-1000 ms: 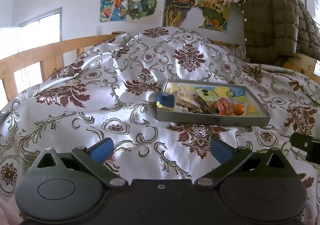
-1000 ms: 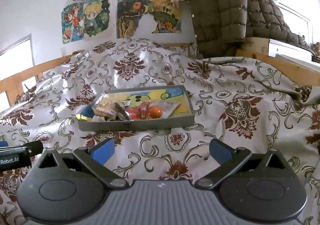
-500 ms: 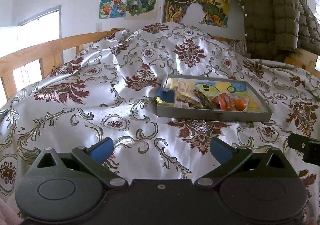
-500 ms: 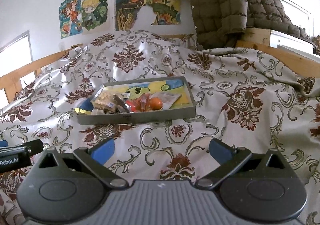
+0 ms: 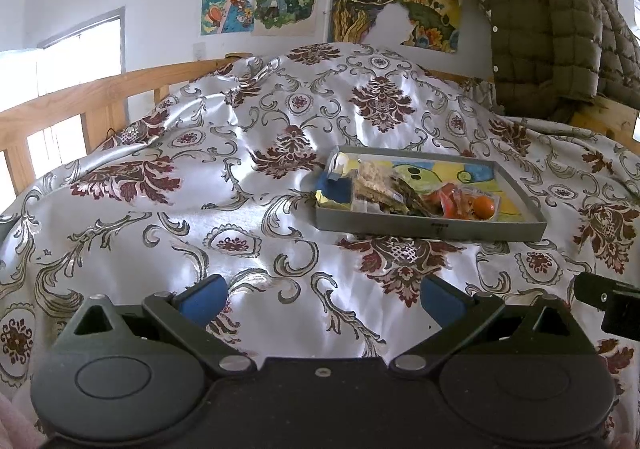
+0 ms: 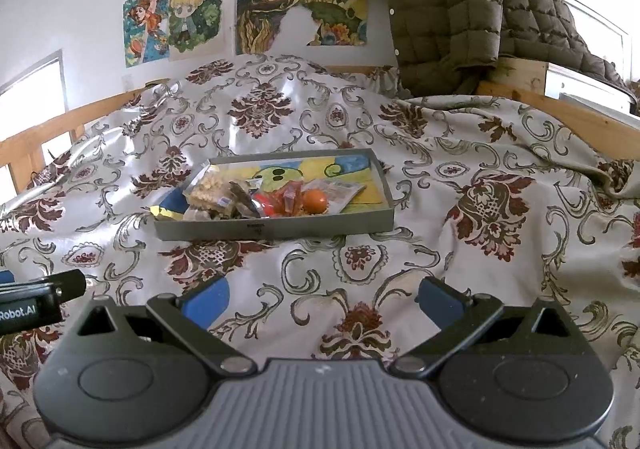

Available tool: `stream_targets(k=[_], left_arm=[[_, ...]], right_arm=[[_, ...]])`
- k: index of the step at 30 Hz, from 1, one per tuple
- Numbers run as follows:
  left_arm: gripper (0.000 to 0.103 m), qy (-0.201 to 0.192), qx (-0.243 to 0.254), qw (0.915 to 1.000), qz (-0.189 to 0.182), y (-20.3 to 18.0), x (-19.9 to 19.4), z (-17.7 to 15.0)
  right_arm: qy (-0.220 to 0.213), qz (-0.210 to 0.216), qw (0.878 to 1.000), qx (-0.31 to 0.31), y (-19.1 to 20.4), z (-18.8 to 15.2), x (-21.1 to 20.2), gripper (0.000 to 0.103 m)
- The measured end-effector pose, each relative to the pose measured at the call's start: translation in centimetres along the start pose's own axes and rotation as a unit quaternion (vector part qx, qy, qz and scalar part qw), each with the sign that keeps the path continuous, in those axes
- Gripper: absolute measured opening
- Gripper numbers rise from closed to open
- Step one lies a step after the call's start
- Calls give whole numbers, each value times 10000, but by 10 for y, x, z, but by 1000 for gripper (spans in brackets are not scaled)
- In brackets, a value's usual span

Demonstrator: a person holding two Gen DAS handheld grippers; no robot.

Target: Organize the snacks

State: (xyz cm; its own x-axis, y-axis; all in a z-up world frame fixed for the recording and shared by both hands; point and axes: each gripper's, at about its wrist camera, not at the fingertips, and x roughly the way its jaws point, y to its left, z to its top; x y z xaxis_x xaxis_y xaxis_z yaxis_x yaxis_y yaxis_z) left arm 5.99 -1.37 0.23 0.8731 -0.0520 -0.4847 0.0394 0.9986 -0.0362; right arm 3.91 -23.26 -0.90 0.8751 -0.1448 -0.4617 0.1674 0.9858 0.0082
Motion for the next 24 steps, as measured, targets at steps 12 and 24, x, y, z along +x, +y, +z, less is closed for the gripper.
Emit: stream_targets(k=[12, 24], left_arm=[[102, 26, -6, 10000, 19, 1, 0, -1], [102, 32, 9, 10000, 22, 1, 1, -1]], right_arm=[[12, -12, 10000, -11, -1, -1, 0, 103], [26, -11, 10000, -27, -3, -1, 2, 103]])
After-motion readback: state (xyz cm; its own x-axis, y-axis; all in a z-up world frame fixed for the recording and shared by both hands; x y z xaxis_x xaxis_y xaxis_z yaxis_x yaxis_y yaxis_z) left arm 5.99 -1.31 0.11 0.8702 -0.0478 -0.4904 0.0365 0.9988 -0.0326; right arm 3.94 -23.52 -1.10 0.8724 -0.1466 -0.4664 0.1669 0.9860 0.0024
